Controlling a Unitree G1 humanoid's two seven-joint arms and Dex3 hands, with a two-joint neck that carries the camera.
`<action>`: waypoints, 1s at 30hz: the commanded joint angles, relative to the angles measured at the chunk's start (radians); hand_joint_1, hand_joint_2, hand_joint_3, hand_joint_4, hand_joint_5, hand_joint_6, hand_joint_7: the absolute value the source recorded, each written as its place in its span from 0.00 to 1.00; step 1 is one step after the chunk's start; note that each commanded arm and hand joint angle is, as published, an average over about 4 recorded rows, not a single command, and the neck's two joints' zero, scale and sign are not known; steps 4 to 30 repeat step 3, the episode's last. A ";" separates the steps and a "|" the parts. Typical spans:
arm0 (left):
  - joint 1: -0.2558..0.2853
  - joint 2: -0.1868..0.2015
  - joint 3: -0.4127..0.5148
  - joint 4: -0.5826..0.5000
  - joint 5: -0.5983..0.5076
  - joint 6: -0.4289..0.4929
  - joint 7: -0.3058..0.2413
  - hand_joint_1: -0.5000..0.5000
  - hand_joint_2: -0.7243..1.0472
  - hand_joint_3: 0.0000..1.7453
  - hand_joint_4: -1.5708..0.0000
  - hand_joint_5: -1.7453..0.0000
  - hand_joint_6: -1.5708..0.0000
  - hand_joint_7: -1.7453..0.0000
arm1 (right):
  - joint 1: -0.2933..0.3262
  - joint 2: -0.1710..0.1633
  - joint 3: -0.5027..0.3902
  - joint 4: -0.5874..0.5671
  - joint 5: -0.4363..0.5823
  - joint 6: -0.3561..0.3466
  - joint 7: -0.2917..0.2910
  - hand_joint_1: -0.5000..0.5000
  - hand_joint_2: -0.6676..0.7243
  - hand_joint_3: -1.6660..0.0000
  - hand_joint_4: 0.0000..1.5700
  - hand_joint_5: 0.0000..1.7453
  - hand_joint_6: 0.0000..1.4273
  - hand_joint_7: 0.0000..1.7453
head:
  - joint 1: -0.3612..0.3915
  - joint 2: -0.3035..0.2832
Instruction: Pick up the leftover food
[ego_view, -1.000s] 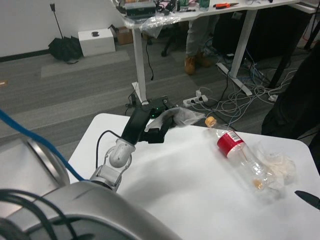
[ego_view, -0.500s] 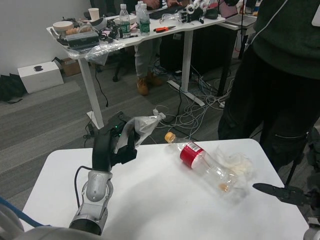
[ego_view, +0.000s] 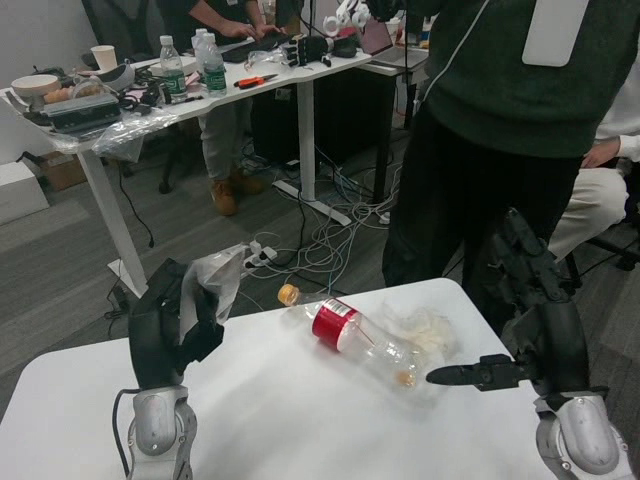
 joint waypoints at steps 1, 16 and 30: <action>-0.011 0.002 -0.011 0.022 -0.024 -0.027 0.018 0.00 0.90 0.51 0.00 0.06 0.12 0.16 | -0.008 -0.002 0.002 -0.023 -0.012 0.017 0.007 0.10 0.50 0.95 0.04 0.00 0.00 0.00 | -0.005 -0.003; -0.011 0.003 -0.015 0.030 -0.030 -0.033 0.026 0.00 0.90 0.53 0.00 0.06 0.12 0.16 | -0.011 -0.001 0.005 -0.027 -0.016 0.022 0.012 0.11 0.48 0.95 0.04 0.00 0.00 0.00 | -0.006 -0.005; -0.011 0.003 -0.015 0.030 -0.030 -0.033 0.026 0.00 0.90 0.53 0.00 0.06 0.12 0.16 | -0.011 -0.001 0.005 -0.027 -0.016 0.022 0.012 0.11 0.48 0.95 0.04 0.00 0.00 0.00 | -0.006 -0.005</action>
